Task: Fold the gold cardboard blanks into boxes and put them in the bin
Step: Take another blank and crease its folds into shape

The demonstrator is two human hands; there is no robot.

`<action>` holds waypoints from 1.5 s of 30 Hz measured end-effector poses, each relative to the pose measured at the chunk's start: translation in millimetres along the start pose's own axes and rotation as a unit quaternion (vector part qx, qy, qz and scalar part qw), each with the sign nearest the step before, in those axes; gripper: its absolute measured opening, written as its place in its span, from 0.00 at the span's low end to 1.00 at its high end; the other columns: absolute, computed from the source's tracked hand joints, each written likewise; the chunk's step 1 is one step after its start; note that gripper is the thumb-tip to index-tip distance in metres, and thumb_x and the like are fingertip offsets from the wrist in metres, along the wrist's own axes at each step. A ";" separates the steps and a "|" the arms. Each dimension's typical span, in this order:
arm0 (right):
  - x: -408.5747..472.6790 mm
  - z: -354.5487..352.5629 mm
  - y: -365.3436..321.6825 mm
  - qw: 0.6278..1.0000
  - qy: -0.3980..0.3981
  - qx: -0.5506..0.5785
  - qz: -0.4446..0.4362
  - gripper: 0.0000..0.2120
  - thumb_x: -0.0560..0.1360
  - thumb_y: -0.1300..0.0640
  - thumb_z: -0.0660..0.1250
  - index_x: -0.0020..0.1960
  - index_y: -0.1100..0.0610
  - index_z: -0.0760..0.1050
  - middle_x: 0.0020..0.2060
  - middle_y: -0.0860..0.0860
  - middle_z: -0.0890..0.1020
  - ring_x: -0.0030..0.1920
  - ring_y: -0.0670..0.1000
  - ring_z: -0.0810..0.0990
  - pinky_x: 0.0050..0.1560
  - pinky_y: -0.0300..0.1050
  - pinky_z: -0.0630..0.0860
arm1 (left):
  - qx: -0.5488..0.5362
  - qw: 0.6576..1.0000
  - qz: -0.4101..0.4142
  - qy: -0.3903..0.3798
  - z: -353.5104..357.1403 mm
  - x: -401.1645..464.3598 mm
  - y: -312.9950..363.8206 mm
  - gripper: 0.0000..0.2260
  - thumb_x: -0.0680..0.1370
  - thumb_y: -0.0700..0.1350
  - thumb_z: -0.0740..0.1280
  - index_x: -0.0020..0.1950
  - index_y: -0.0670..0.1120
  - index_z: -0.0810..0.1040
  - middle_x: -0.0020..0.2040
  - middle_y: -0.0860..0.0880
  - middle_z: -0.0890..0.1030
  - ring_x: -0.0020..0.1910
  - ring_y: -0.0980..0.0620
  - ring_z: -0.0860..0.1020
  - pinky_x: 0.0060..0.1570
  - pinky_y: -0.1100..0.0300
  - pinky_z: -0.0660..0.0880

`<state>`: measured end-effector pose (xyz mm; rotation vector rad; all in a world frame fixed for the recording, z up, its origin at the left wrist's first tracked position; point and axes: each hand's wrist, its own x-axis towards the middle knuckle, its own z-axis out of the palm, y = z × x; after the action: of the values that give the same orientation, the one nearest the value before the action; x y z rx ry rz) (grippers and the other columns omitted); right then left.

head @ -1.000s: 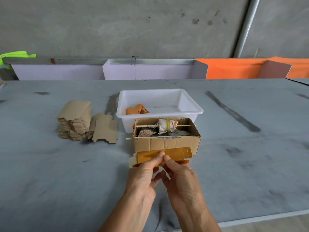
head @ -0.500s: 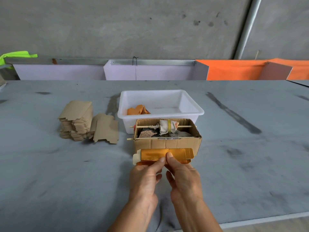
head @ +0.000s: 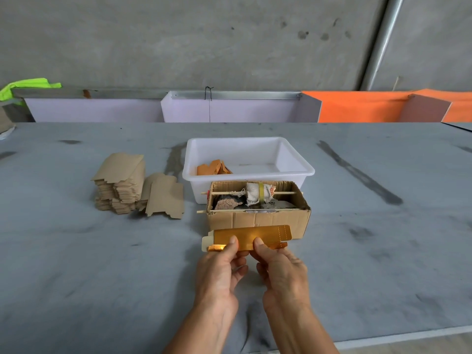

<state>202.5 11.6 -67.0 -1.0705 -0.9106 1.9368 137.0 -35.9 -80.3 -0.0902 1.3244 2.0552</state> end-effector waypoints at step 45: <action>10.8 38.9 -80.3 0.987 -0.082 -0.132 -0.043 0.08 0.76 0.56 0.68 0.39 0.57 0.75 0.25 0.49 0.82 0.27 0.45 0.81 0.38 0.42 0.76 | 0.109 0.990 0.083 -0.043 -13.2 3.0 79.9 0.07 0.71 0.37 0.72 0.34 0.45 0.82 0.34 0.44 0.82 0.33 0.48 0.78 0.32 0.58 0.74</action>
<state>184.4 50.5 12.0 -1.0091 -1.3134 1.8894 85.1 -65.2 -25.4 0.2096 1.5368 2.0090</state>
